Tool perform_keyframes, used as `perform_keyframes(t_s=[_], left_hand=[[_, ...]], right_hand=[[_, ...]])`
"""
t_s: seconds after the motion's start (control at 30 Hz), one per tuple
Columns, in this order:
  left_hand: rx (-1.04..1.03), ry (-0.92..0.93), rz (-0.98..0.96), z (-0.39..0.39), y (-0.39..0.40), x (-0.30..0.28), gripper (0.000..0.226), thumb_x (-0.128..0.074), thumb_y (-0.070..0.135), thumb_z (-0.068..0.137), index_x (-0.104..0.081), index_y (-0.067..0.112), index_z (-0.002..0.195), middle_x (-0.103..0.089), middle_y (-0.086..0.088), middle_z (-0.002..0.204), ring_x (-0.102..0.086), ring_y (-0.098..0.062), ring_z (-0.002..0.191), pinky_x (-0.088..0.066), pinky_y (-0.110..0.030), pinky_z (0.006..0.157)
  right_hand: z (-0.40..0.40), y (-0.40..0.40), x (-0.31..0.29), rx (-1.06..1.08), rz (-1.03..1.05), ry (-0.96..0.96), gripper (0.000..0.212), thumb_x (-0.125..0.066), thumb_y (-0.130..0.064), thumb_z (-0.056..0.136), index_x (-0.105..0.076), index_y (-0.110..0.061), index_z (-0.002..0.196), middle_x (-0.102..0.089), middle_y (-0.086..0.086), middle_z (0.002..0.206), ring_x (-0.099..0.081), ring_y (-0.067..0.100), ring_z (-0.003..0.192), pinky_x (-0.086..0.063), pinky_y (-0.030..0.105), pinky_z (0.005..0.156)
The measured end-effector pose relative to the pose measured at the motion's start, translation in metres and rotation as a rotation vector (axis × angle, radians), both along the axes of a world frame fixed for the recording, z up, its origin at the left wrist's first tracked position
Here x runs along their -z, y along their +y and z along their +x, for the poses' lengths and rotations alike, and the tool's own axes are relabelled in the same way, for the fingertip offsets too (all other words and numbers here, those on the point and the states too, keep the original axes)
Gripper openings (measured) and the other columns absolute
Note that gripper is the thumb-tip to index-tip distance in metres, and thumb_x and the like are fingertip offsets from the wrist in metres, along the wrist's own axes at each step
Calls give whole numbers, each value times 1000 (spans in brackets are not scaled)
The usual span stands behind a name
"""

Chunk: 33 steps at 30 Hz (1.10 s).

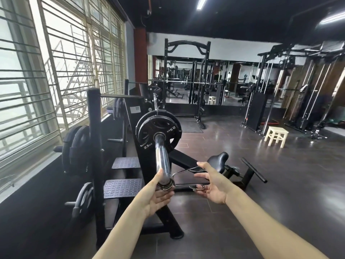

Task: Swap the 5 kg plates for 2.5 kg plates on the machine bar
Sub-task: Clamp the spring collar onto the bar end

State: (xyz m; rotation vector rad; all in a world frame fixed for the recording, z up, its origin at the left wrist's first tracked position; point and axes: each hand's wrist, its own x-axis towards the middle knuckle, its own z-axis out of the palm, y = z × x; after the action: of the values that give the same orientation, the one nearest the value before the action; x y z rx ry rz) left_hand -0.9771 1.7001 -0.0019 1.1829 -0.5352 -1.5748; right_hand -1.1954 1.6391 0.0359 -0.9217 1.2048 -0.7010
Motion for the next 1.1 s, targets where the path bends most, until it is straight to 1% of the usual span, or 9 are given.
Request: perform_keyframes(t_s=[0.1,0.23,0.4,0.5,0.6,0.77,0.9,1.0,1.1], left_hand=[[1,5,-3,-1,1,0,77,-75,61,71,-64,3,119,-77,-17,103,-73,-29,94,-58,-39,84],[-14,24,4,-1,2,-1,74,-75,60,73,-63,3,118,-77,-18,103,-72,-30,98,-58,-40,86],[-19,30,5,-2,3,-1,73,-76,60,71,-64,4,116,-77,-17,103,-72,-30,100,-56,-41,91],[-33,51,1,-4,4,-1,71,-76,58,72,-63,3,115,-77,-18,103,-72,-30,100,-54,-43,97],[-35,85,-2,-4,5,-2,68,-74,57,78,-61,3,117,-76,-19,104,-71,-30,101,-52,-44,100],[-50,187,-35,-8,7,4,73,-68,58,82,-61,-1,123,-73,-23,114,-69,-31,106,-51,-43,101],[-77,278,-57,-12,6,10,72,-66,57,86,-61,-5,124,-69,-24,120,-67,-33,109,-50,-44,103],[-45,193,-41,-4,1,5,68,-66,56,86,-63,-3,120,-74,-23,110,-70,-32,101,-51,-43,99],[-44,104,-21,0,-7,4,67,-66,57,85,-63,0,119,-76,-22,104,-71,-31,96,-54,-43,93]], right_hand=[[11,4,5,82,-45,-25,61,-69,-58,83,-67,-9,118,-50,17,105,-52,23,84,-58,38,85],[9,4,4,58,-39,3,58,-67,-60,84,-65,-13,117,-59,23,111,-66,33,93,-59,43,93],[21,5,9,214,-79,-77,48,-70,-51,86,-66,-9,108,-67,24,120,-65,30,94,-58,36,82],[26,7,8,286,-72,-128,44,-74,-46,85,-64,-13,112,-66,18,114,-65,29,93,-57,35,75],[31,6,8,328,-132,-89,31,-70,-45,89,-62,-18,101,-63,10,112,-63,25,89,-56,37,86],[37,4,2,321,-273,-34,29,-69,-44,90,-65,-16,98,-62,1,95,-57,15,71,-49,28,67],[39,1,-4,317,-354,22,31,-71,-45,88,-69,-14,86,-67,0,91,-59,19,81,-52,38,83],[38,6,4,348,-300,-29,27,-71,-41,90,-67,-16,83,-66,0,88,-59,18,77,-50,32,74],[40,7,6,391,-228,-97,25,-70,-38,92,-65,-16,82,-63,1,84,-59,18,74,-51,33,76]])
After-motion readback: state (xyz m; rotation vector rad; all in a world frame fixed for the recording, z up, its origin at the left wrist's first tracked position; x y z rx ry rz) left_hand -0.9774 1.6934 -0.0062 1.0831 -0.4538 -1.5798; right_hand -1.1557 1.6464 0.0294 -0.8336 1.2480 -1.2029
